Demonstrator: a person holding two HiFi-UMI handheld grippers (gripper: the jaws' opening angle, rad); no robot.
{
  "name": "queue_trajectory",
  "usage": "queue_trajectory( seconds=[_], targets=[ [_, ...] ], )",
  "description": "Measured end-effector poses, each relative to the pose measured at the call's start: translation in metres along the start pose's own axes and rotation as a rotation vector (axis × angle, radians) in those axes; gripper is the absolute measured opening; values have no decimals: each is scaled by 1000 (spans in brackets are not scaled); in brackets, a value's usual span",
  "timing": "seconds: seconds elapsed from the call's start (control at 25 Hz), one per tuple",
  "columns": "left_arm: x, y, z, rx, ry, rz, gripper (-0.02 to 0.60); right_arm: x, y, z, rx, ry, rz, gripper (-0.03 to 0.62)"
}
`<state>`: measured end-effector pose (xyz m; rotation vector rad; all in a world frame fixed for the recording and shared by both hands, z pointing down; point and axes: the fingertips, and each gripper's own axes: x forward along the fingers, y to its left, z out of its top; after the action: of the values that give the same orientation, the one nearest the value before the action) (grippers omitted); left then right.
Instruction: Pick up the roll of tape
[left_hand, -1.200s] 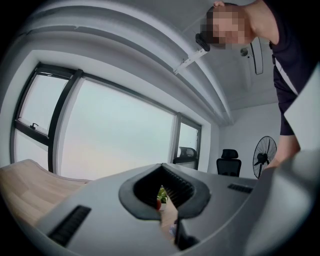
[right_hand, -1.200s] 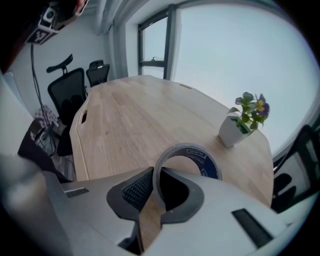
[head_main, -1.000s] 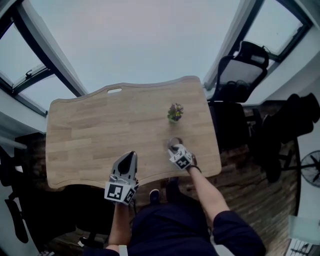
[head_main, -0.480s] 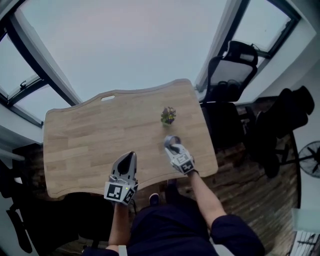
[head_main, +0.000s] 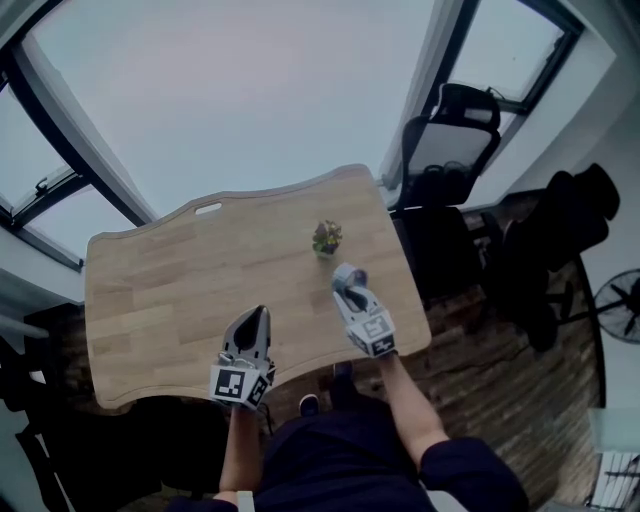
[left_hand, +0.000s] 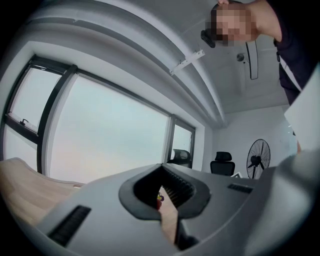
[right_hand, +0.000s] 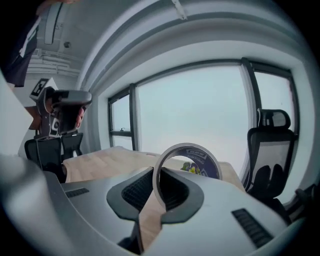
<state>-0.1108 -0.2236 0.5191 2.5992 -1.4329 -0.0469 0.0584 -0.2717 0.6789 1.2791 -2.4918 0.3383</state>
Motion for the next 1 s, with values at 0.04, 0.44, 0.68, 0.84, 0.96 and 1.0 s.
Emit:
queue_trajectory(
  seconds=[0.04, 0.44, 0.68, 0.84, 0.96, 1.0],
  targets=[
    [0, 0, 1, -1, -1, 1, 6, -6, 0, 11, -2, -38, -5, 40],
    [6, -3, 9, 8, -19, -25, 6, -58, -6, 74, 3, -220, -54, 40],
    [8, -9, 8, -8, -18, -42, 6, -84, -3, 105, -51, -341, -69, 40],
    [9, -8, 9, -10, -21, -50, 6, -92, 1, 116, -78, -366, -71, 40],
    [9, -7, 9, -13, -23, -55, 6, -95, 4, 120, -65, -368, -73, 40],
    [9, -7, 10, -13, -24, -57, 6, -96, 4, 122, -73, -370, -75, 40]
  ],
)
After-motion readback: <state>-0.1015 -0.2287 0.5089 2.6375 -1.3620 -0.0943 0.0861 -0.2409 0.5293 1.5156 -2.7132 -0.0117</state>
